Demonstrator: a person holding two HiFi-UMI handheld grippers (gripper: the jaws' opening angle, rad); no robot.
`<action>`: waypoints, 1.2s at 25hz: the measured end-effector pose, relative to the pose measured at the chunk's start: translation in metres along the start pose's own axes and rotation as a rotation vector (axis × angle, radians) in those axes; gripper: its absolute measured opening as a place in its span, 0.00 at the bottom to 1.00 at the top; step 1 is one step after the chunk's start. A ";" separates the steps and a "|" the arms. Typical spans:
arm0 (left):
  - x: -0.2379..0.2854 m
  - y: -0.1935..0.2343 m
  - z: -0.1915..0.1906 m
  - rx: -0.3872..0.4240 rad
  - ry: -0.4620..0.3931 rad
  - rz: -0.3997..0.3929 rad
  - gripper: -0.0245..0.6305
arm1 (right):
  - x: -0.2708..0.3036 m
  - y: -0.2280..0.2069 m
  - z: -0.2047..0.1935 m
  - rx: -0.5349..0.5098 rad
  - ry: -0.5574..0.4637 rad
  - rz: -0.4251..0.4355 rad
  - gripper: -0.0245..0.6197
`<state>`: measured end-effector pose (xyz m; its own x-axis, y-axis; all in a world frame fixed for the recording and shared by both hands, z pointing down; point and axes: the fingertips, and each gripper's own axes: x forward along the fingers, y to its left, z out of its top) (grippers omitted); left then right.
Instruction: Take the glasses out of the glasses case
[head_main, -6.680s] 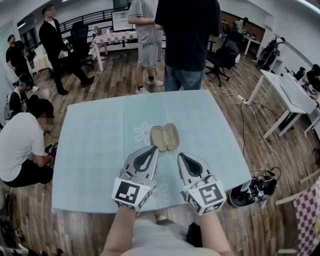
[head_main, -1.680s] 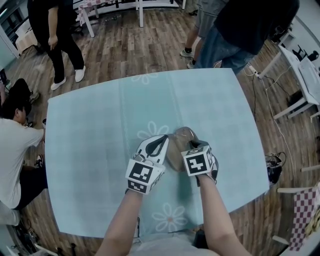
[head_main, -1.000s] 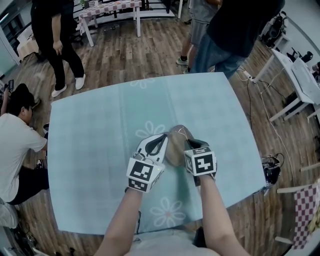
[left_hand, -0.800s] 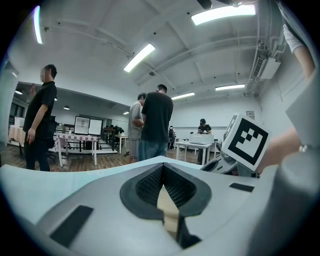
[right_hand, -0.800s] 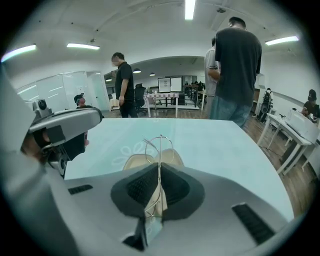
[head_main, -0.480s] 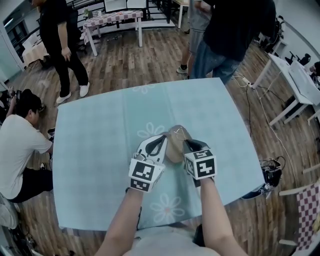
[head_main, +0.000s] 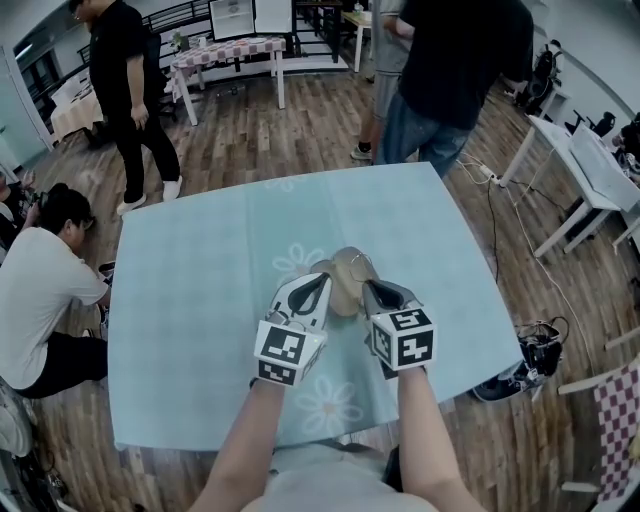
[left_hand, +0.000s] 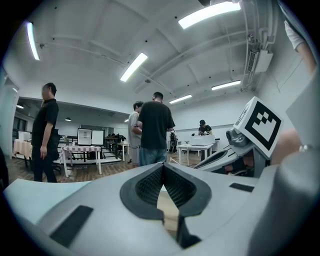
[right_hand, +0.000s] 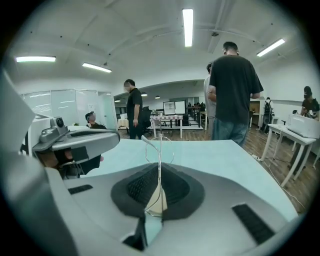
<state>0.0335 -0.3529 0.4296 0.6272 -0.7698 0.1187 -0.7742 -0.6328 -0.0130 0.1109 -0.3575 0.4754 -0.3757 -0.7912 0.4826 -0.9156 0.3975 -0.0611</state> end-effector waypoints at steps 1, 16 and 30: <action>-0.003 -0.002 0.001 -0.001 -0.006 0.002 0.05 | -0.005 0.002 0.002 -0.008 -0.019 0.000 0.07; -0.047 -0.039 0.033 0.005 -0.110 0.050 0.05 | -0.080 0.024 0.017 -0.098 -0.229 0.038 0.07; -0.079 -0.074 0.062 0.058 -0.214 0.052 0.05 | -0.149 0.050 0.044 -0.199 -0.473 0.080 0.07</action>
<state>0.0459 -0.2505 0.3599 0.5948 -0.7980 -0.0969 -0.8039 -0.5904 -0.0719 0.1150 -0.2398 0.3622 -0.5094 -0.8599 0.0330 -0.8535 0.5098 0.1081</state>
